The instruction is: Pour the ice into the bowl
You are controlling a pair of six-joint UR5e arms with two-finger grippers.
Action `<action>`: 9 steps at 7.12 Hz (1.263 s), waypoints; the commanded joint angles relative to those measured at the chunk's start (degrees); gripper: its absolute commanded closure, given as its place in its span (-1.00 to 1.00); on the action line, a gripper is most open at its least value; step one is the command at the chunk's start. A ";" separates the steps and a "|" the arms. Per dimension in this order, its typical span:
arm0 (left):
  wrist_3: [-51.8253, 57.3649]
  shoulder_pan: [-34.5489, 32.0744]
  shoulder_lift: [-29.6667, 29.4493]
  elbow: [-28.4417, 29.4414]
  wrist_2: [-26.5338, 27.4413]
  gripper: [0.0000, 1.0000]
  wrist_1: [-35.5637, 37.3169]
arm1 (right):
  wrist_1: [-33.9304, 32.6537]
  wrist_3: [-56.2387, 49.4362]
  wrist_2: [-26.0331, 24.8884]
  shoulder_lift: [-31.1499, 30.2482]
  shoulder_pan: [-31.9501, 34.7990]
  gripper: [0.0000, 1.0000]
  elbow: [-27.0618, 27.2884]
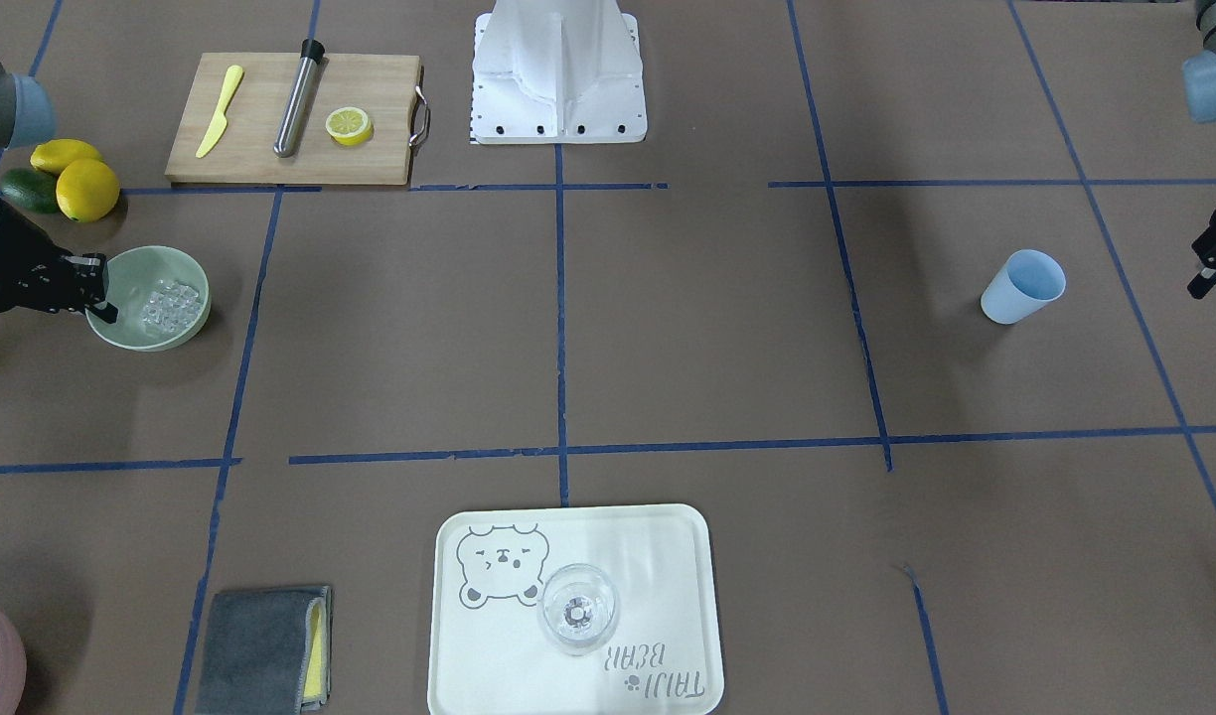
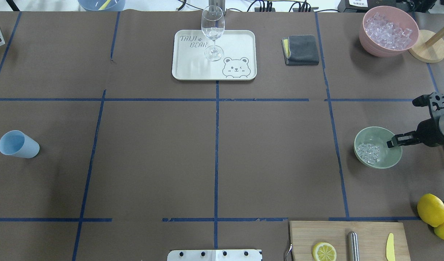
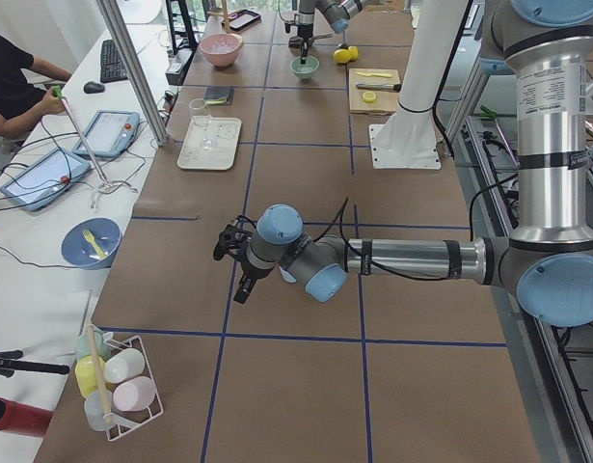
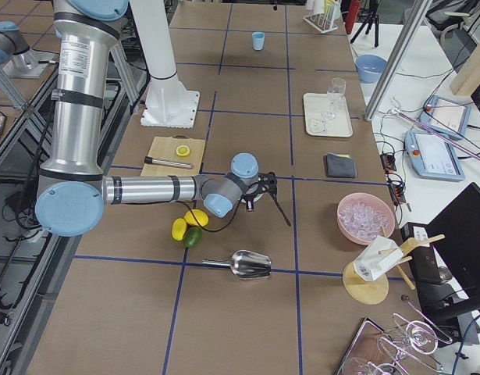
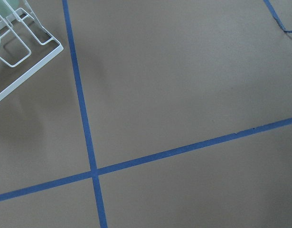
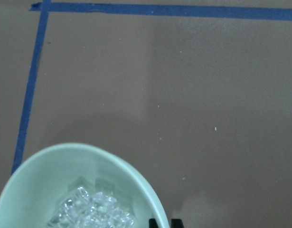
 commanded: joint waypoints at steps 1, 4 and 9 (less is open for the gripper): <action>0.13 0.00 -0.09 0.20 0.07 -1.00 -0.95 | 1.35 0.09 0.03 -0.31 0.16 -1.00 0.62; 0.22 -0.09 -0.35 -0.23 -0.28 -1.00 -0.96 | -1.96 -1.04 14.57 -0.75 17.83 -1.00 2.12; -0.92 -0.70 4.04 -1.03 -4.68 -1.00 -0.43 | -31.95 -34.72 8.40 2.74 29.13 -1.00 2.02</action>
